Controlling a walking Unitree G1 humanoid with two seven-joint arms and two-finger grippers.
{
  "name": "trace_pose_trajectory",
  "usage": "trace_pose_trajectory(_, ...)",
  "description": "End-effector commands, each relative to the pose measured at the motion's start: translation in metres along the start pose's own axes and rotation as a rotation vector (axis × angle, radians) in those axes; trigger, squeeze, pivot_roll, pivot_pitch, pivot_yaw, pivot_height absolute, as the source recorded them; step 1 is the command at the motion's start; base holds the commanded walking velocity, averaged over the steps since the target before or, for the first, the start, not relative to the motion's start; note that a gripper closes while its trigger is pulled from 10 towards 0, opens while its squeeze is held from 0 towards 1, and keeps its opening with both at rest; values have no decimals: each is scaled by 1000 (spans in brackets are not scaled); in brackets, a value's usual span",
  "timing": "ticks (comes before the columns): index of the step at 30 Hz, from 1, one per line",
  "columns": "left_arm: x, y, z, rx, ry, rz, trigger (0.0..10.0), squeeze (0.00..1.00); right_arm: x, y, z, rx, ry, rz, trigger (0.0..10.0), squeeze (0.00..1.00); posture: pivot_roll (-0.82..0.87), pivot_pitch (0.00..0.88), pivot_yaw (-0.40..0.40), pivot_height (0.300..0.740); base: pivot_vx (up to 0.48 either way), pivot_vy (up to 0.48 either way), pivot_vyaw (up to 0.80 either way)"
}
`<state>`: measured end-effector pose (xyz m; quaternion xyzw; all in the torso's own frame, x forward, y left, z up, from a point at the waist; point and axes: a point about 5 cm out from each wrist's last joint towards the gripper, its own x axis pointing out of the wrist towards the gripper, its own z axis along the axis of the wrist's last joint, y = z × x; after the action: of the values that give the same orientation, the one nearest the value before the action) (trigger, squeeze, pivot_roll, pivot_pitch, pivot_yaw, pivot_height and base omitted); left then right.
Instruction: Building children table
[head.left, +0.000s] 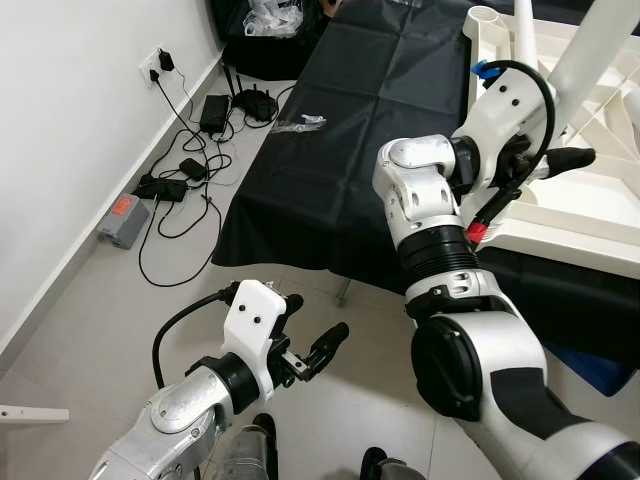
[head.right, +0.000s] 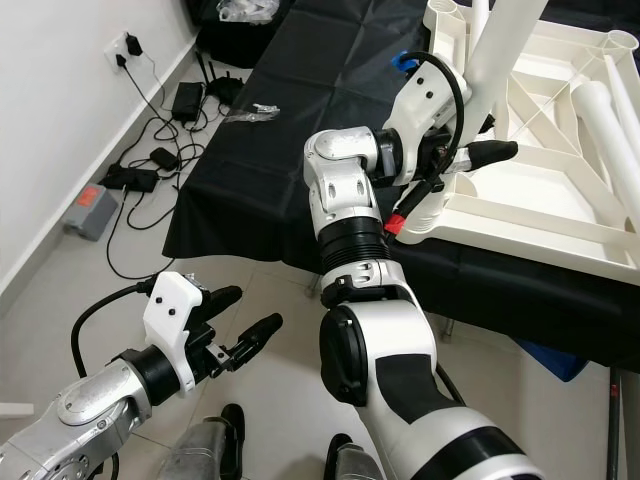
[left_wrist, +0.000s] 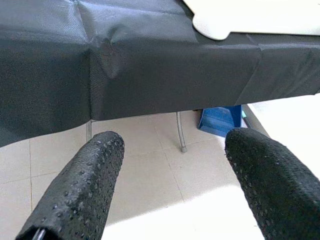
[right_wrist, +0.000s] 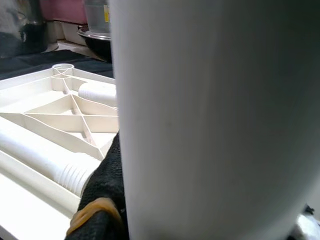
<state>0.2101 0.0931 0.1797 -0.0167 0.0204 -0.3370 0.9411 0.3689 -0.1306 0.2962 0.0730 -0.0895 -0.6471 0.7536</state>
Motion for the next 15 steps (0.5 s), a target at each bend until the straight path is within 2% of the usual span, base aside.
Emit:
trace_pose_trajectory(1,0,-2,-5,-14,18,-4,10000,0,9,-23,-67,-290,204,-141,10000,0,202,368,-13,740,0,0,0)
trace_pose_trajectory(7,-1,-2,-5,-10,19,-8,10000,0,10,-28,-75,-305,308,-172,10000,0,204,370,-9,740,0,0,0)
trace_pose_trajectory(15,-1,-1,-5,-10,18,-9,10000,0,13,-29,-76,-265,322,-183,10000,0,208,372,-7,740,0,0,0)
